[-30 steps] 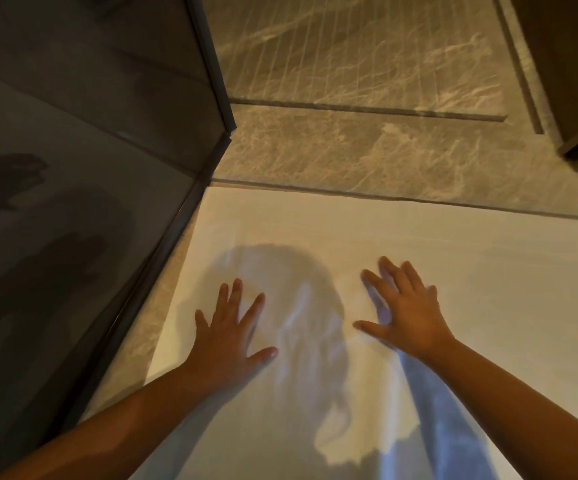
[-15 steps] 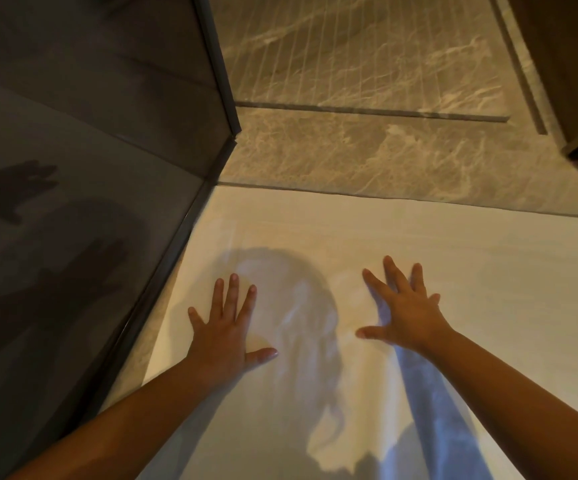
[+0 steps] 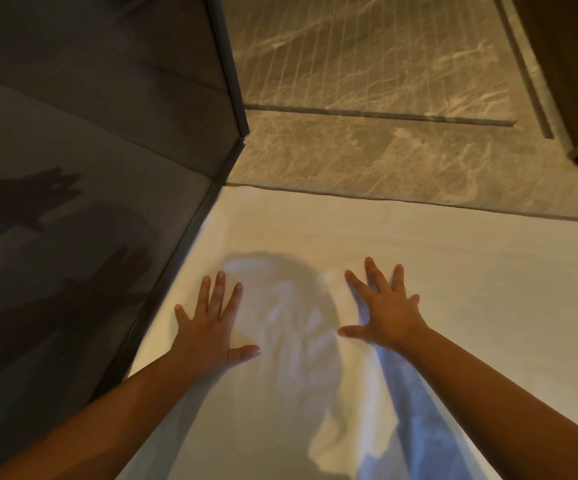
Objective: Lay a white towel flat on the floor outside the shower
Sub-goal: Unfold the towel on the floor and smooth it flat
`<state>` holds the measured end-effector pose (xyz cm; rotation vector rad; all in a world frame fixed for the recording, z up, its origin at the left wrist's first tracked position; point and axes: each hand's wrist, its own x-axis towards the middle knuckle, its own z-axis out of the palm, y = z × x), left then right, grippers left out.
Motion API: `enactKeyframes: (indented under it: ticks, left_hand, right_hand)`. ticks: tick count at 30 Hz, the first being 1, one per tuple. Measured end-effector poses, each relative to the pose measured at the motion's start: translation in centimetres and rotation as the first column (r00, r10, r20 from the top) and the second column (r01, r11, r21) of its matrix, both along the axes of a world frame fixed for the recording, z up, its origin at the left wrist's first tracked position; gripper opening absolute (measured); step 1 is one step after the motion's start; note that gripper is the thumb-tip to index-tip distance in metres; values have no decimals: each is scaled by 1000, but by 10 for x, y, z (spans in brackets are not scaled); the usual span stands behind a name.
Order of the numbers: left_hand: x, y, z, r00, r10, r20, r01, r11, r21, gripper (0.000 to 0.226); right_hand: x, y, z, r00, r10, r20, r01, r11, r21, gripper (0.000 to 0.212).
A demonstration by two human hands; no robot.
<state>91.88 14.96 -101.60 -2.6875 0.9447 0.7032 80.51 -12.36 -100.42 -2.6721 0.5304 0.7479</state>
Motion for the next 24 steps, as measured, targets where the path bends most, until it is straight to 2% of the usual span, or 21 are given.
enactKeyframes:
  ticks: [5,9,15,20,24]
  left_hand:
    - [-1,0,6,1000,12,4,-12,1000,22,120]
    - [0,-4,10,1000,24,-18,-24,1000,-18,130]
    - [-7,-26,3,996,51,-68,-58,994,-95,100]
    - [-1,-29,-3,997,45,-66,-48,998,-43,106]
    - [3,-23,-7,1000,18,13,-18,1000,11,110]
  right_hand:
    - [-4,-1,3,997,62,34,-63,998,14,98]
    - [-18,-27,10,999,27,37,-26,1000,-10,99]
    - [-50,-48,6,997,-65,-28,66,998,8,104]
    - [-46,-42,4,996,-89,-13,89,996,25,104]
    - [-42,-36,3,996,-89,-16,90,996,26,104]
